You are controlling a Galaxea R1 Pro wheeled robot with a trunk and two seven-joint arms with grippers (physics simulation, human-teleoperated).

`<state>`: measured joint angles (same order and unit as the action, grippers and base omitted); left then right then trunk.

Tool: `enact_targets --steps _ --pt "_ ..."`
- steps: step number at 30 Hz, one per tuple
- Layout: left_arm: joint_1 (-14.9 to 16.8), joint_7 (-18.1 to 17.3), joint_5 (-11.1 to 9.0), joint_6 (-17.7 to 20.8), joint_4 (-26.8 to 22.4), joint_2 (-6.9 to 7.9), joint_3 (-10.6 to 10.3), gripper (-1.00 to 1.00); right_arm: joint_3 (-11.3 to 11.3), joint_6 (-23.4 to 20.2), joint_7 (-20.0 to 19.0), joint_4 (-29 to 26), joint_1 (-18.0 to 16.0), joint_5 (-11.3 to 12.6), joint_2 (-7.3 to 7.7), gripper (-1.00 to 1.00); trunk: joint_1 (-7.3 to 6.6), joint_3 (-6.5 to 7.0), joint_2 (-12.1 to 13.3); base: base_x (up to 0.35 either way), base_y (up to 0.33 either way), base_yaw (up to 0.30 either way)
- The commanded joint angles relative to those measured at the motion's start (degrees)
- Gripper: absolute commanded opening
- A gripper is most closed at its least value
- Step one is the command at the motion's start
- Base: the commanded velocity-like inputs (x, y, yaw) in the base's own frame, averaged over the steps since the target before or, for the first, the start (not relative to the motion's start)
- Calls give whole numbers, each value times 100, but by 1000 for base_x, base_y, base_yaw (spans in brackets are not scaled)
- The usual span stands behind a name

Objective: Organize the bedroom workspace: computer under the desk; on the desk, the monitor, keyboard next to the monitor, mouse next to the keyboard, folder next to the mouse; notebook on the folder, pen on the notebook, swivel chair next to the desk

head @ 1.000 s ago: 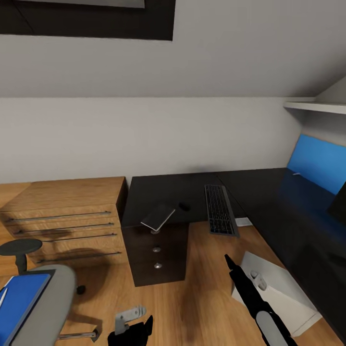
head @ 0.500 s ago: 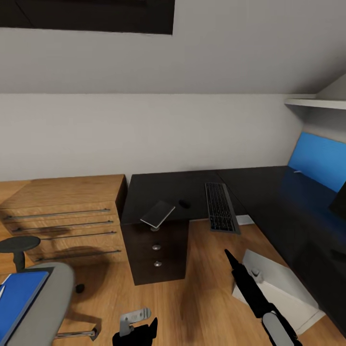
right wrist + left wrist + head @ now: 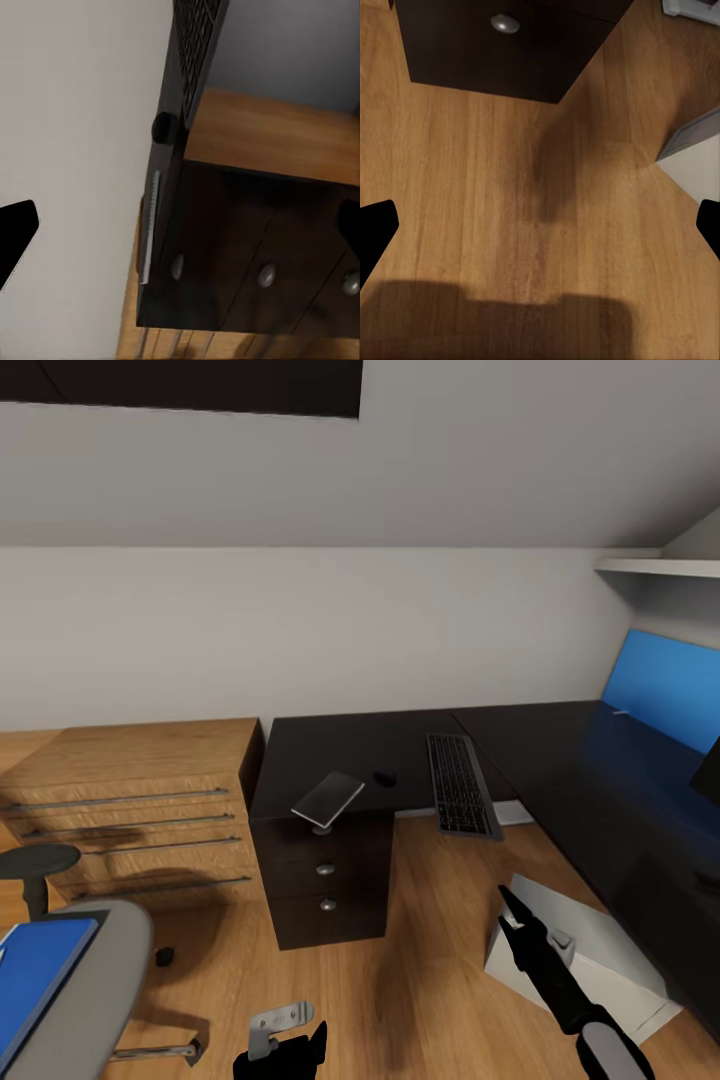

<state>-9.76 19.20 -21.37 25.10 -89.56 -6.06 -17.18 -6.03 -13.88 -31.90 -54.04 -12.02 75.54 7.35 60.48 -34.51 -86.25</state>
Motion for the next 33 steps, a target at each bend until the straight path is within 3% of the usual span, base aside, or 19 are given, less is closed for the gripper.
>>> enact_targets --steps 1,14,17,20,26,33 --pt "1 49 -60 13 -9 0 -5 100 -15 -102 -10 3 -2 112 4 100 23 -23 -44 0 0 0" --pt "1 28 -77 13 -2 0 -5 100 -30 -185 148 3 -2 206 14 100 308 -256 -566 0 0 0" --pt "1 9 -77 13 -1 14 -5 100 -24 -313 166 -13 -2 455 1 100 308 -256 -566 0 0 0" --pt "1 13 -82 13 10 57 0 100 -19 -344 173 -20 -2 524 -12 100 308 -256 -566 0 0 0" --pt "1 15 -80 13 64 142 10 100 -22 -349 660 -31 -9 561 -21 100 308 -256 -566 0 0 0" --pt "1 14 -83 13 69 148 5 100 -15 -549 738 -67 -9 827 -21 100 308 -256 -566 0 0 0"
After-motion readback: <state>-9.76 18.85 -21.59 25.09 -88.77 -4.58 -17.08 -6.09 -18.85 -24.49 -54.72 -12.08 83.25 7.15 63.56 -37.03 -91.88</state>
